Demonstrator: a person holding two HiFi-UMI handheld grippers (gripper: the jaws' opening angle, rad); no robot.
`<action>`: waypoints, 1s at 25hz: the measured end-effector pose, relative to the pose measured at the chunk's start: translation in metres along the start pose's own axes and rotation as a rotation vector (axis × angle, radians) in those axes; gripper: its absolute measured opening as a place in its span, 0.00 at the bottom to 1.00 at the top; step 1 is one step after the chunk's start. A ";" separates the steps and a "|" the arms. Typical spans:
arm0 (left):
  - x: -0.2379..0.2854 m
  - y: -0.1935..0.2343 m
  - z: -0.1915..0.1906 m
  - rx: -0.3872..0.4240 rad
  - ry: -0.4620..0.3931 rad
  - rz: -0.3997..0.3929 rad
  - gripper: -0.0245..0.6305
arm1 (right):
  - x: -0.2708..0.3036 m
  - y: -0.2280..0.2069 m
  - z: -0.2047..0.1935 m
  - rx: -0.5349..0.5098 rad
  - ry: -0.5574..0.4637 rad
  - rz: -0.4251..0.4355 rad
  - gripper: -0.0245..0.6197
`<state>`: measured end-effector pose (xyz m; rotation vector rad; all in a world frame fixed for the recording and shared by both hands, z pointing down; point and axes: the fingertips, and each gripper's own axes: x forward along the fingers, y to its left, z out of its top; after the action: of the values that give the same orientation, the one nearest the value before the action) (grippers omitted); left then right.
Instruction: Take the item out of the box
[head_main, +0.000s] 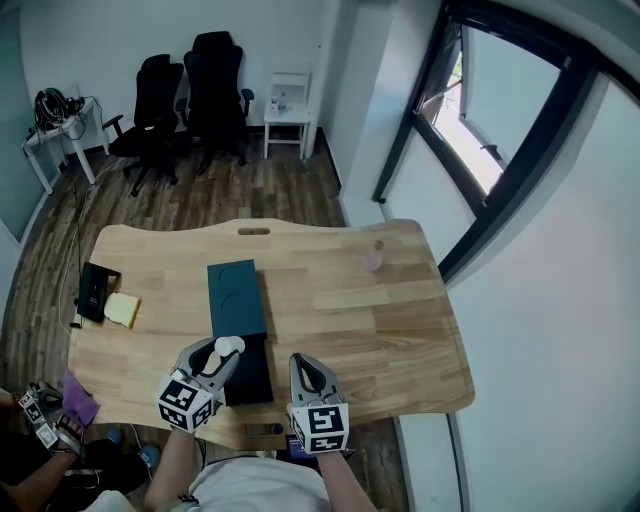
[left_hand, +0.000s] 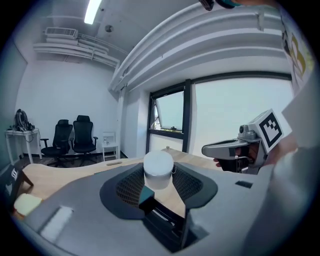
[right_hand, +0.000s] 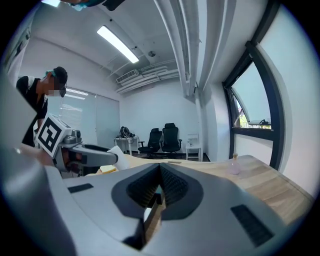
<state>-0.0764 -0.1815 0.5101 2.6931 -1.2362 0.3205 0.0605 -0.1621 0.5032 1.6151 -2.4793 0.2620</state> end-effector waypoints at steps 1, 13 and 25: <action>-0.002 0.000 0.002 0.003 -0.007 0.003 0.31 | 0.000 0.000 0.001 -0.013 0.003 0.003 0.05; -0.009 -0.009 0.006 0.012 -0.015 0.013 0.31 | -0.008 0.002 0.000 -0.038 0.029 0.009 0.05; -0.008 -0.013 0.000 0.013 -0.001 0.017 0.31 | -0.011 -0.007 -0.005 -0.027 0.022 0.009 0.05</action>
<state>-0.0712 -0.1674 0.5072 2.6947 -1.2627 0.3311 0.0714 -0.1540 0.5055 1.5817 -2.4638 0.2453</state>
